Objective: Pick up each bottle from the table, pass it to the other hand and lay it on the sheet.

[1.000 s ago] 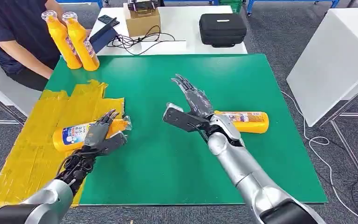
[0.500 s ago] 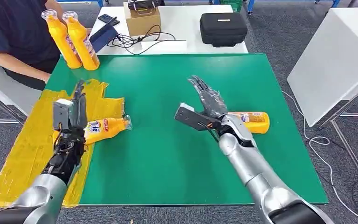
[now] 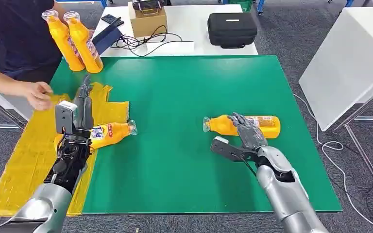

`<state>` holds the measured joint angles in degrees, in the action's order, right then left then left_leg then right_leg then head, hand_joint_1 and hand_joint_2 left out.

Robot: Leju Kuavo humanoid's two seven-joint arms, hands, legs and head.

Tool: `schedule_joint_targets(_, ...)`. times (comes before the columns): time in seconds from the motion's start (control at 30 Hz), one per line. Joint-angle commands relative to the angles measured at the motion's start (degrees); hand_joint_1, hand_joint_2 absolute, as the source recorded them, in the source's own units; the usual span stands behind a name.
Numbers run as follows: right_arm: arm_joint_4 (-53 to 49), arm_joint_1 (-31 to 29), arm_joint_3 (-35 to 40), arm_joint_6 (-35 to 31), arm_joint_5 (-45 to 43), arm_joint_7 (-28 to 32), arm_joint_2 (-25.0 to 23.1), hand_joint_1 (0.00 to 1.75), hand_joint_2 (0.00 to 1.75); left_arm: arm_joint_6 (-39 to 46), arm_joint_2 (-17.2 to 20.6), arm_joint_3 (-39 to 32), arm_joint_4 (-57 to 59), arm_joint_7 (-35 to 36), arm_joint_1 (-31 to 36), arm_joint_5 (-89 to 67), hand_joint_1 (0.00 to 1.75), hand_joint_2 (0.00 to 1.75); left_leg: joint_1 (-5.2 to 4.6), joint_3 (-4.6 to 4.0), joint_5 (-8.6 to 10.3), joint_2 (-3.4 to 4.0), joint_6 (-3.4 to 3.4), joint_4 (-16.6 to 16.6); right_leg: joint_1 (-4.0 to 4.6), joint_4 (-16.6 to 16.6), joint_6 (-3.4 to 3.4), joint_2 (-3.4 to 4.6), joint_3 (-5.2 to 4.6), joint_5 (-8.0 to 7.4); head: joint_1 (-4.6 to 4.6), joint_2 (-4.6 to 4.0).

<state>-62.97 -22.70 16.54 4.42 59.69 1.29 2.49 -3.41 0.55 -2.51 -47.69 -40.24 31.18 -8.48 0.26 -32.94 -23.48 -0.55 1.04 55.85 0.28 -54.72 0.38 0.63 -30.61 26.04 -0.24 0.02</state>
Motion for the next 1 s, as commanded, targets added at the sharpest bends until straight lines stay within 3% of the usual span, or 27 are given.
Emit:
schedule_joint_targets(0.03, -4.51, 3.60, -5.18, 2.43, 4.82, -1.68, 3.46, 0.00, 1.75, -0.66, -1.25, 0.13, 1.80, 0.24, 1.76, -1.10, 0.00, 0.00, -0.01, 0.03, -0.05, -0.14, 0.00, 0.01, 0.00, 0.02, 0.07, -0.20, 0.11, 0.07, -0.02, 0.00)
schedule_joint_targets(0.33, 4.79, -4.57, -6.43, -3.88, 11.94, -5.26, 5.07, 0.00, 1.75, -3.29, -1.27, 0.78, 4.61, 0.24, 3.97, -0.20, 0.00, 0.00, 0.00, -0.01, -0.05, 0.08, -0.03, 0.06, 0.00, -0.03, 0.08, -0.05, 0.04, 0.03, -0.02, 0.00)
schedule_joint_targets(0.57, 15.47, -11.93, -6.98, -6.38, 11.26, -3.02, 6.59, 0.00, 1.75, -3.58, -0.68, 1.64, 4.89, 0.24, 4.62, 1.34, 0.00, 0.00, -0.04, -0.02, -0.02, 0.07, 0.00, 0.02, -0.04, -0.01, 0.07, -0.03, 0.02, 0.00, 0.00, 0.00)
schedule_joint_targets(1.0, 16.78, -12.37, -6.58, -6.09, 11.21, -3.00, 6.88, 0.00, 1.75, -3.84, -0.73, 1.55, 5.11, 0.24, 4.85, 1.64, 0.00, 0.00, -0.02, -0.01, -0.02, 0.04, -0.01, 0.04, -0.01, -0.01, 0.07, -0.06, 0.03, 0.01, -0.02, 0.00)
